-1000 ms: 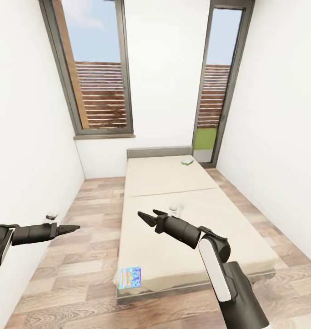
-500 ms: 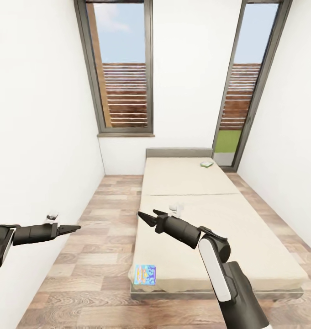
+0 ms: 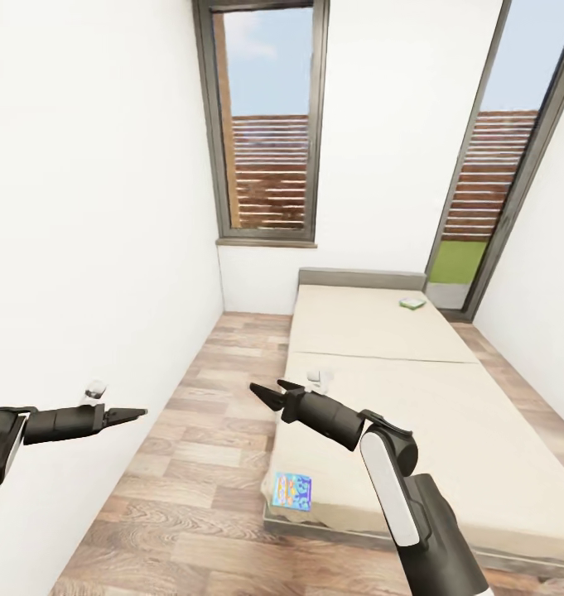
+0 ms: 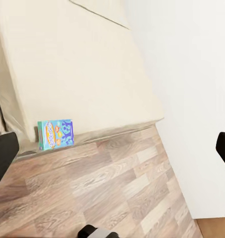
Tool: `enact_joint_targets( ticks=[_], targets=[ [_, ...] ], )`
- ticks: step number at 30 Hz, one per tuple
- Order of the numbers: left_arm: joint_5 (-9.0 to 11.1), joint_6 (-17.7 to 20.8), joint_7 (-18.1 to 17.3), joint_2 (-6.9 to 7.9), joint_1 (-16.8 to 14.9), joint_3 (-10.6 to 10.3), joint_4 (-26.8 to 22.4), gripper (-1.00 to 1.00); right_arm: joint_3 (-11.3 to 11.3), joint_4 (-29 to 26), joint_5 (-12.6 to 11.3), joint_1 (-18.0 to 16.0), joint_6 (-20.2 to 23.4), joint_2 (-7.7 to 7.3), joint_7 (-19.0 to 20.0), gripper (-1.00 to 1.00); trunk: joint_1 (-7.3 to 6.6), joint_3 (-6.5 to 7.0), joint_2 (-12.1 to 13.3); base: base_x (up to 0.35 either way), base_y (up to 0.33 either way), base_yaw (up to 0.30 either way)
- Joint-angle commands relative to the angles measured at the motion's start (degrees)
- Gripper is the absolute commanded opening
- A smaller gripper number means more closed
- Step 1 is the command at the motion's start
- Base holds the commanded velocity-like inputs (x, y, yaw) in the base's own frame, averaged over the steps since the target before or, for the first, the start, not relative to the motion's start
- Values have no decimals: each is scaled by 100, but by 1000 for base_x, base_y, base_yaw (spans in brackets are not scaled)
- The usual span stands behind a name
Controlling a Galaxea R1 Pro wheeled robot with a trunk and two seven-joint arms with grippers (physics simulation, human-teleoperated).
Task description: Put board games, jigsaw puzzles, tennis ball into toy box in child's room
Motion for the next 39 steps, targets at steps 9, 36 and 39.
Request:
enact_joint_targets(
  ticks=[9, 36, 39],
  targets=[
    [-60, 60, -47, -10, -7, 29, -3, 100, -6, -4, -30, -5, 36, 1, -5, 100, 2, -11, -10, 46, 115, 79],
    [-60, 60, -47, -11, -7, 22, -3, 100, -15, -3, -46, -5, 32, 0, 7, 100, 2, -2, -10, 3, 5, -15],
    [-60, 60, -47, -11, -7, 22, -3, 100, -15, -4, -45, -5, 33, 0, 9, 100, 2, 7, -10, 0, 0, -197]
  ],
)
